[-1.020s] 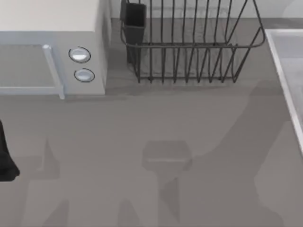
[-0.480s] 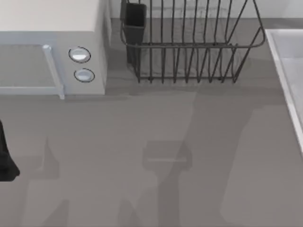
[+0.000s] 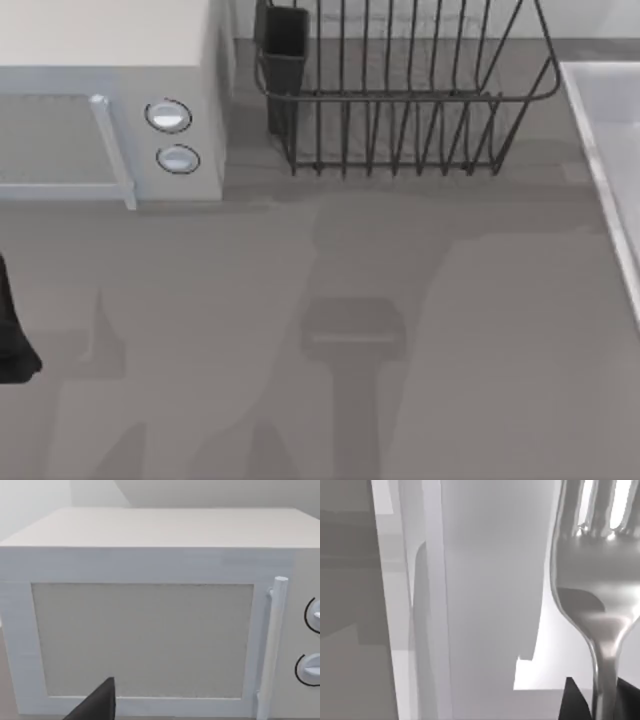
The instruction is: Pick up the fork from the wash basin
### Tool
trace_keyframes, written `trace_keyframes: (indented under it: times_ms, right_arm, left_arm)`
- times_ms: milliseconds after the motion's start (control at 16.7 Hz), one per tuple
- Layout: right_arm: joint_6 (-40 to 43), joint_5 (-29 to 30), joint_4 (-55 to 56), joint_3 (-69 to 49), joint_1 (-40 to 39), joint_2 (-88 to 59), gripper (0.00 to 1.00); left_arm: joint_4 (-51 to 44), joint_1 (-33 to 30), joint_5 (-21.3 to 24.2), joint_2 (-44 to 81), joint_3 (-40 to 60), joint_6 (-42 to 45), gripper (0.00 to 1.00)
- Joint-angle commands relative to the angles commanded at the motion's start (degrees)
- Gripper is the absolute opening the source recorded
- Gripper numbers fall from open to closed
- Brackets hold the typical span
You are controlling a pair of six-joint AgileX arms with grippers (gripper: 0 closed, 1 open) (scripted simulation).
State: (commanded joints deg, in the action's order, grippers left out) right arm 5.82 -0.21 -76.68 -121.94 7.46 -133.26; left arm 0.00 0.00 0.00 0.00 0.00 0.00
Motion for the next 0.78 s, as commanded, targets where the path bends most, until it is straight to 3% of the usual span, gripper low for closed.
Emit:
trace_keyframes:
  times_ms: [480,780]
  right_arm:
    - [-27.3,0.2,-2.2,22.5,-28.1,23.3,0.0]
    - [-32.1,0.2,-2.8,27.2,-33.0,28.0,0.0]
  left_arm:
    - [0.0,0.0,0.0,0.0,0.0,0.0,1.0]
    - [0.0,0.0,0.0,0.0,0.0,0.0,1.0]
